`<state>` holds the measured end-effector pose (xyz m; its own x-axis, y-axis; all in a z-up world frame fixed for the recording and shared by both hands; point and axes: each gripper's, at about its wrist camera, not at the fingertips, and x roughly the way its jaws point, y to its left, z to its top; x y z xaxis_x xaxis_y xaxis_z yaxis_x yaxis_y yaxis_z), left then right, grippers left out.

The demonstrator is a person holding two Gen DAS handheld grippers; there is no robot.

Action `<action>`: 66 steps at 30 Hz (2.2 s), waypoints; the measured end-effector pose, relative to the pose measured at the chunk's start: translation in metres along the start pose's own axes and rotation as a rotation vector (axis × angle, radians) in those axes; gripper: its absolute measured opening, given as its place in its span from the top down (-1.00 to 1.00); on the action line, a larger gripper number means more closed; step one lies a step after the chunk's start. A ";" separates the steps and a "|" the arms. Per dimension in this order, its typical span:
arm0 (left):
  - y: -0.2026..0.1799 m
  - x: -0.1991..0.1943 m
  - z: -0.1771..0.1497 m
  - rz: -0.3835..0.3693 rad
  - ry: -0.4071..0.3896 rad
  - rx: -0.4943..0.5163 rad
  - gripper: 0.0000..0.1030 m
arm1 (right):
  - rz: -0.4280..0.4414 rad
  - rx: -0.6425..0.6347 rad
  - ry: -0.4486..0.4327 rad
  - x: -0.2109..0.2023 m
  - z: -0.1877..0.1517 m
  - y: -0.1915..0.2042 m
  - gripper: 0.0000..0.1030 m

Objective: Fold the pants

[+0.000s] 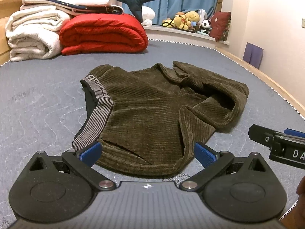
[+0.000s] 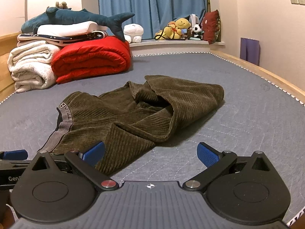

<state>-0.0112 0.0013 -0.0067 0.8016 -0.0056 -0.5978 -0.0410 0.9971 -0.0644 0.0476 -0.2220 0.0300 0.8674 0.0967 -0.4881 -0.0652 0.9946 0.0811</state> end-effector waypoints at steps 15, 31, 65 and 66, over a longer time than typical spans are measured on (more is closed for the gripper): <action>-0.001 0.000 0.001 -0.006 0.019 -0.005 -1.00 | 0.000 -0.008 0.004 0.001 0.000 0.004 -0.98; -0.002 0.002 0.004 -0.003 0.046 0.010 -1.00 | -0.030 -0.012 -0.008 0.001 -0.001 0.002 -0.94; 0.165 0.119 0.093 -0.124 0.249 -0.125 0.09 | 0.142 -0.027 0.067 0.053 -0.007 0.061 -0.65; 0.169 0.125 0.091 -0.131 0.273 -0.146 -0.08 | 0.149 -0.032 0.078 0.057 -0.007 0.066 -0.67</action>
<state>0.1367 0.1764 -0.0198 0.6172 -0.1727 -0.7676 -0.0492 0.9652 -0.2567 0.0897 -0.1509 0.0011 0.8063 0.2446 -0.5386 -0.2071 0.9696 0.1304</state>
